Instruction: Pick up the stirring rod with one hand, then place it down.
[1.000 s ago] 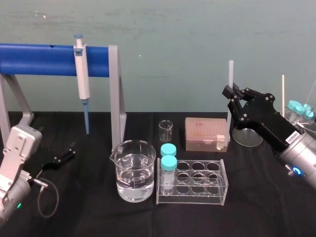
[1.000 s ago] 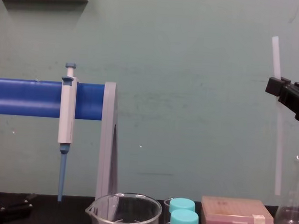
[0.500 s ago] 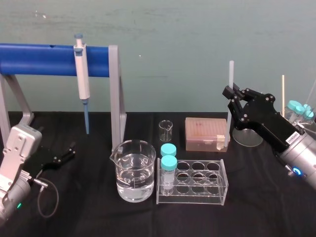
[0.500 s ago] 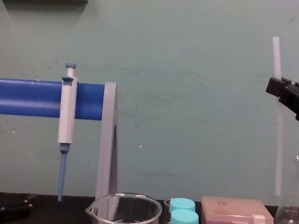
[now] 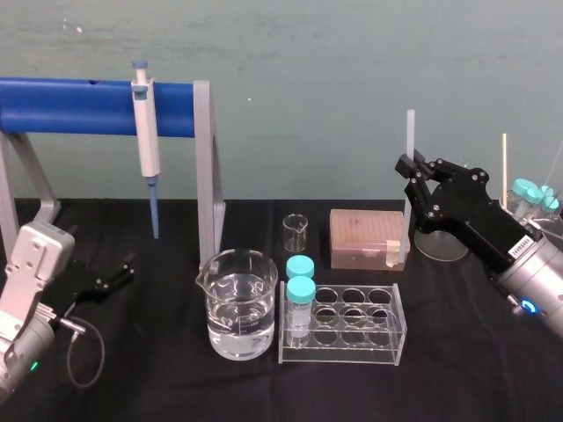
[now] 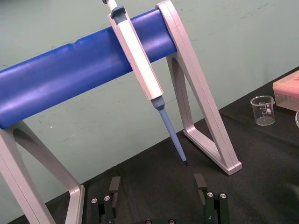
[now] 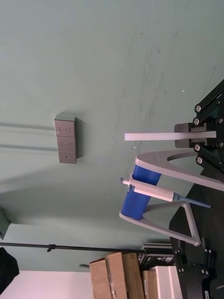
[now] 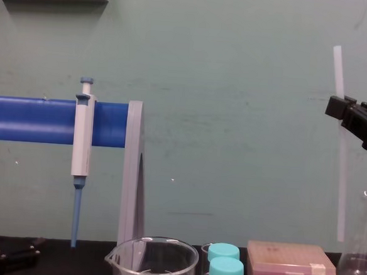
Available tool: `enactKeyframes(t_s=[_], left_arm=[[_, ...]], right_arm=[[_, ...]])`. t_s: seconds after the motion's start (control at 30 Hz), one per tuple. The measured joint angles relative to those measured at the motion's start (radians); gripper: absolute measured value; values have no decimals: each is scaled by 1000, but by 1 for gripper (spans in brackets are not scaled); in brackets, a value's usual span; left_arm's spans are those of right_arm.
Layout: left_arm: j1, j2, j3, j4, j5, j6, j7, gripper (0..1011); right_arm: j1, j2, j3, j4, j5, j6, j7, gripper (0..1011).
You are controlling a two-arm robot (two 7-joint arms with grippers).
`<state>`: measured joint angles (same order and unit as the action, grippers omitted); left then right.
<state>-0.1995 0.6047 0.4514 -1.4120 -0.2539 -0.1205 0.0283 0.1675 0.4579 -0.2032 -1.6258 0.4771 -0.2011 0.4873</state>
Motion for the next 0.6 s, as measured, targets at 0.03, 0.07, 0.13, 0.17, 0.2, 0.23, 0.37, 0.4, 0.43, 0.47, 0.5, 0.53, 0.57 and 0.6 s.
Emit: enactKeyframes(t_s=[0.03, 0.07, 0.13, 0.17, 0.2, 0.23, 0.37, 0.4, 0.43, 0.47, 0.5, 0.53, 0.57, 0.6], left_arm=[[0, 0, 0, 0, 0, 0, 0, 1000], [0, 0, 0, 0, 0, 0, 0, 1000], [0, 0, 0, 0, 0, 0, 0, 1000], [0, 0, 0, 0, 0, 0, 0, 1000], [0, 0, 0, 0, 0, 0, 0, 1000], [0, 0, 0, 0, 0, 0, 0, 1000], [0, 0, 0, 0, 0, 0, 0, 1000], [0, 0, 0, 0, 0, 0, 0, 1000], [0, 0, 0, 0, 0, 0, 0, 1000], [0, 0, 0, 0, 0, 0, 0, 1000], [0, 0, 0, 0, 0, 0, 0, 1000], [0, 0, 0, 0, 0, 0, 0, 1000], [0, 0, 0, 0, 0, 0, 0, 1000], [0, 0, 0, 0, 0, 0, 0, 1000]], right_arm=[[0, 0, 0, 0, 0, 0, 0, 68], [0, 1, 0, 0, 0, 0, 1, 68], [-2, 2, -1, 0, 1, -1, 3, 67], [-2, 3, -1, 0, 1, -1, 4, 68], [-2, 3, -1, 0, 1, -1, 4, 68], [-2, 3, -1, 0, 1, -1, 5, 68], [-2, 5, -2, 0, 2, -2, 7, 68], [-2, 5, -2, 0, 3, -2, 7, 68], [-2, 5, -2, 0, 3, -2, 7, 68], [-2, 5, -2, -1, 3, -2, 7, 68], [-2, 5, -2, -1, 3, -2, 7, 68], [-2, 6, -2, -1, 3, -2, 7, 68], [-2, 6, -2, -1, 3, -2, 7, 67], [-2, 6, -3, -1, 3, -2, 7, 67]])
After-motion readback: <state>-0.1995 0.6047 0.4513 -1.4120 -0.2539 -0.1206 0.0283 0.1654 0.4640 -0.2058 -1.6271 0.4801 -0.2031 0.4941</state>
